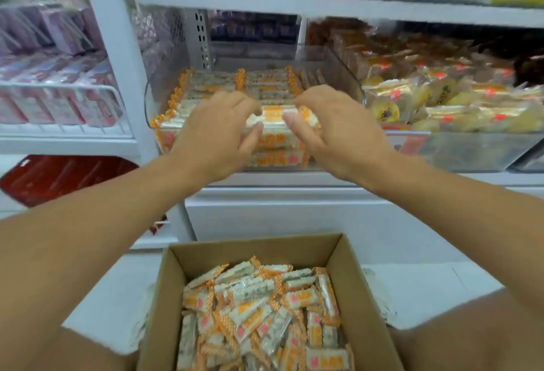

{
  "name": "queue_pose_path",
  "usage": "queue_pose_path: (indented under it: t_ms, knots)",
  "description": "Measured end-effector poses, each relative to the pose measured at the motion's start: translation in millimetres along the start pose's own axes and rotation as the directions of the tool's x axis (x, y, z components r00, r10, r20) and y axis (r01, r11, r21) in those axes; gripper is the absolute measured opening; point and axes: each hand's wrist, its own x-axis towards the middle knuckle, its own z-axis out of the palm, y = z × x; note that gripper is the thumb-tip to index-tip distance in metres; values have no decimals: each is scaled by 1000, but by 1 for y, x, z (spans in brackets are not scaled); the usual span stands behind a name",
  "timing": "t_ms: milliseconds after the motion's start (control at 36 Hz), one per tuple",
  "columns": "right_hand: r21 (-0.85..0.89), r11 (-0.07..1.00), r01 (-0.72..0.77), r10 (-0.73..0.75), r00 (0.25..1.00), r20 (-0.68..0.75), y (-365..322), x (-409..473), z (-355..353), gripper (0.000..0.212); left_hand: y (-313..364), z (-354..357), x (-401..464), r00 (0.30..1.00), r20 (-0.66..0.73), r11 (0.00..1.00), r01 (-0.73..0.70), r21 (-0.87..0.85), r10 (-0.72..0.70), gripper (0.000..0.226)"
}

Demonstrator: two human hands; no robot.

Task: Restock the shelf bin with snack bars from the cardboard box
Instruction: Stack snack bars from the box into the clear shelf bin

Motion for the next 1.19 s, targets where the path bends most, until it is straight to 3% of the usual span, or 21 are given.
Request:
queue_pose_path:
  t_ms: [56, 83, 139, 194, 250, 278, 333, 389, 417, 500, 583, 667, 722, 806, 833, 917, 944, 1000, 1056, 1111, 1194]
  knots:
    - [74, 992, 99, -96, 995, -38, -14, -29, 10, 40, 14, 3, -24, 999, 32, 998, -17, -61, 19, 29]
    - [119, 983, 137, -143, 989, 42, -22, -50, 21, 35, 20, 10, -43, 993, 111, 995, -23, -97, 34, 26]
    - [180, 978, 108, -171, 907, 385, -29, -92, 58, 27, 26, 32, -83, 938, 326, 990, -92, -104, 121, 23]
    - [113, 993, 37, -110, 642, 759, -29, -137, 101, 26, 31, 56, -124, 852, 499, 987, -141, -76, 160, 31]
    - [8, 994, -113, 34, 366, 930, -27, -178, 137, 54, 40, 78, -160, 768, 639, 995, 92, -35, -49, 31]
    - [-39, 977, -211, 101, 291, 951, -25, -195, 151, 71, 44, 91, -178, 677, 709, 967, 253, 30, -199, 29]
    - [-111, 917, -384, 202, 208, 957, -24, -225, 170, 98, 55, 117, -217, 407, 821, 855, 489, 175, -401, 46]
    - [-194, 879, -436, 264, 106, 959, -26, -251, 185, 118, 64, 136, -255, 196, 864, 761, 587, 276, -464, 77]
    - [-236, 880, -411, 289, 71, 955, -28, -262, 190, 122, 69, 142, -271, 134, 870, 736, 603, 308, -474, 89]
    - [-278, 891, -360, 307, 25, 951, -27, -284, 201, 114, 73, 150, -311, 46, 861, 679, 636, 366, -507, 103]
    - [-289, 847, -446, 290, -67, 955, -21, -290, 206, 115, 70, 157, -332, 16, 836, 584, 723, 369, -548, 110]
    - [-270, 859, -435, 267, -70, 961, -22, -286, 214, 107, 70, 163, -329, -79, 815, 518, 736, 436, -574, 124]
    - [-288, 881, -375, 272, -96, 957, -24, -283, 218, 95, 72, 167, -324, -102, 812, 546, 691, 473, -575, 119]
    - [-296, 911, -288, 264, -144, 954, -26, -277, 222, 63, 72, 173, -325, -122, 851, 629, 621, 467, -511, 80]
    - [-301, 913, -277, 258, -180, 949, -28, -276, 220, 56, 73, 175, -329, -151, 873, 675, 577, 459, -465, 79]
    - [-319, 907, -274, 238, -291, 927, -28, -273, 216, 66, 81, 175, -333, -160, 921, 774, 501, 386, -355, 83]
    - [-312, 912, -268, 234, -285, 930, -29, -272, 215, 75, 83, 175, -332, -141, 937, 792, 504, 346, -320, 81]
    - [-316, 918, -239, 272, -200, 941, -26, -272, 217, 84, 84, 174, -328, -98, 961, 822, 501, 271, -258, 74]
    - [-314, 919, -239, 292, -124, 948, -20, -274, 217, 68, 86, 172, -326, -74, 978, 839, 504, 207, -197, 69]
    - [-327, 892, -314, 315, -91, 945, -16, -275, 215, 66, 89, 171, -325, -75, 985, 829, 533, 172, -156, 69]
    - [-315, 860, -400, 314, -70, 947, -10, -277, 210, 91, 94, 171, -325, -56, 991, 780, 613, 129, -121, 52]
